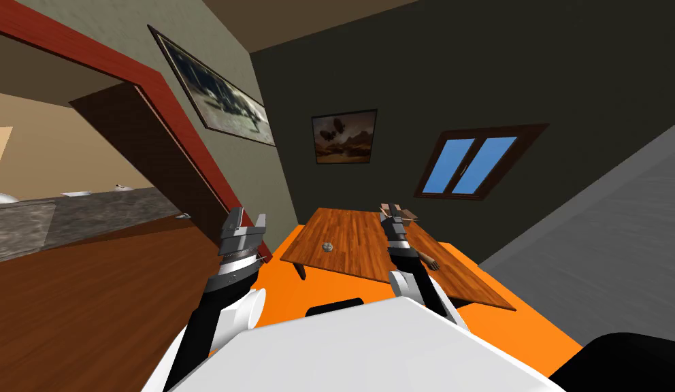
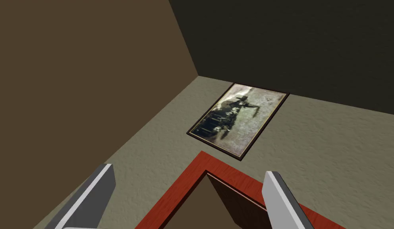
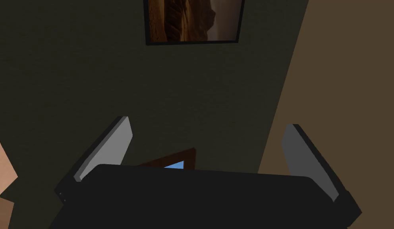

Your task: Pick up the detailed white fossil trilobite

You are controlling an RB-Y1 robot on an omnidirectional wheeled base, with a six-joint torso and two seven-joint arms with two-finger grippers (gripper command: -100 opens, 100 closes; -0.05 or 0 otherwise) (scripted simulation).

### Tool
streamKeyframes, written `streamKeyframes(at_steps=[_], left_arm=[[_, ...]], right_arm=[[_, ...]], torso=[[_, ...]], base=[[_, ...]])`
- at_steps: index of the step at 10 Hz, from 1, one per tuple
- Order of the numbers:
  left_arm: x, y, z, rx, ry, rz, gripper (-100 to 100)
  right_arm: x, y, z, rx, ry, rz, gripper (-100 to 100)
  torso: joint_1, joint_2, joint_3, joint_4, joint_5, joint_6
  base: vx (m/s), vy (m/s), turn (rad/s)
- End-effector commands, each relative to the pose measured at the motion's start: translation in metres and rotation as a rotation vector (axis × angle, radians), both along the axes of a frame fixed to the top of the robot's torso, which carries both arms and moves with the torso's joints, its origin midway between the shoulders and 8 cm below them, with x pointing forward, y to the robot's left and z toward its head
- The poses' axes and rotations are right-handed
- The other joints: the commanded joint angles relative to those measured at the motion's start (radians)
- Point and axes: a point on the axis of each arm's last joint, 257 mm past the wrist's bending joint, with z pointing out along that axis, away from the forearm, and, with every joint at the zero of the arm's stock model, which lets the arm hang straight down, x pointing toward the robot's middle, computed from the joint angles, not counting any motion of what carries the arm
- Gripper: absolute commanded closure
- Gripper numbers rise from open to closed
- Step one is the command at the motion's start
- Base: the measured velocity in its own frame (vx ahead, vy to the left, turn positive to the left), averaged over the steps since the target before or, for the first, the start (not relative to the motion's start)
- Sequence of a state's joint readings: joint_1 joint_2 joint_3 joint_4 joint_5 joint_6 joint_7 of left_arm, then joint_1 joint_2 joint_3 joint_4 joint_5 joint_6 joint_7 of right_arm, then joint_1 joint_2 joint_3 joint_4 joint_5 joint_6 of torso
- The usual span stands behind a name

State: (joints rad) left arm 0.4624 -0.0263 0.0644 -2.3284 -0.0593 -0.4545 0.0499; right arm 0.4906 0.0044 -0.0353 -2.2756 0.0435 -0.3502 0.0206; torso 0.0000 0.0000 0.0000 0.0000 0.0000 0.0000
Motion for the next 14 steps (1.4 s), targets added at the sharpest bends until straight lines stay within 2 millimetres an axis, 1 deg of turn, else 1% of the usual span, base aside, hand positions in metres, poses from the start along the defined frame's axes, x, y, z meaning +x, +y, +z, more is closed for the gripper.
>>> streamKeyframes(at_steps=[1,3,6,9,10,11,12,14], left_arm=[[0.0,0.0,0.0,0.0,0.0,0.0,0],[0.0,0.0,0.0,0.0,0.0,0.0,0],[0.0,0.0,0.0,0.0,0.0,0.0,0],[0.0,0.0,0.0,0.0,0.0,0.0,0],[0.0,0.0,0.0,0.0,0.0,0.0,0],[0.0,0.0,0.0,0.0,0.0,0.0,0],[0.0,0.0,0.0,0.0,0.0,0.0,0],[0.0,0.0,0.0,0.0,0.0,0.0,0]], right_arm=[[0.005,0.006,0.0,-0.034,0.005,0.016,-100],[0.016,0.016,-0.001,-0.091,0.015,0.038,-100],[0.04,0.036,-0.008,-0.189,0.039,0.065,-100],[0.07,0.057,-0.026,-0.302,0.087,0.08,-100],[0.072,0.059,-0.023,-0.302,0.079,0.082,-100],[0.083,0.067,-0.031,-0.344,0.1,0.085,-100],[0.084,0.067,-0.03,-0.344,0.098,0.086,-100],[0.108,0.085,-0.046,-0.435,0.139,0.09,-100]], torso=[[0.0,0.0,0.0,0.0,0.0,0.0],[0.002,0.0,0.0,0.0,0.0,0.0],[0.005,-0.001,-0.001,0.0,0.001,0.0],[0.008,-0.002,-0.001,-0.001,0.002,-0.001],[0.009,-0.002,-0.001,0.0,0.002,0.0],[0.006,-0.001,-0.001,0.0,0.002,0.0],[0.005,0.0,0.0,0.0,0.001,0.0],[0.005,-0.002,-0.001,0.0,0.001,0.0]], base=[[0.004,0.017,0.055],[0.003,0.037,0.11],[0.016,0.077,0.162],[0.021,0.115,0.222],[0.013,0.079,0.05],[0.004,0.067,0.168],[0.018,0.05,0.086],[0.04,0.094,0.215]])
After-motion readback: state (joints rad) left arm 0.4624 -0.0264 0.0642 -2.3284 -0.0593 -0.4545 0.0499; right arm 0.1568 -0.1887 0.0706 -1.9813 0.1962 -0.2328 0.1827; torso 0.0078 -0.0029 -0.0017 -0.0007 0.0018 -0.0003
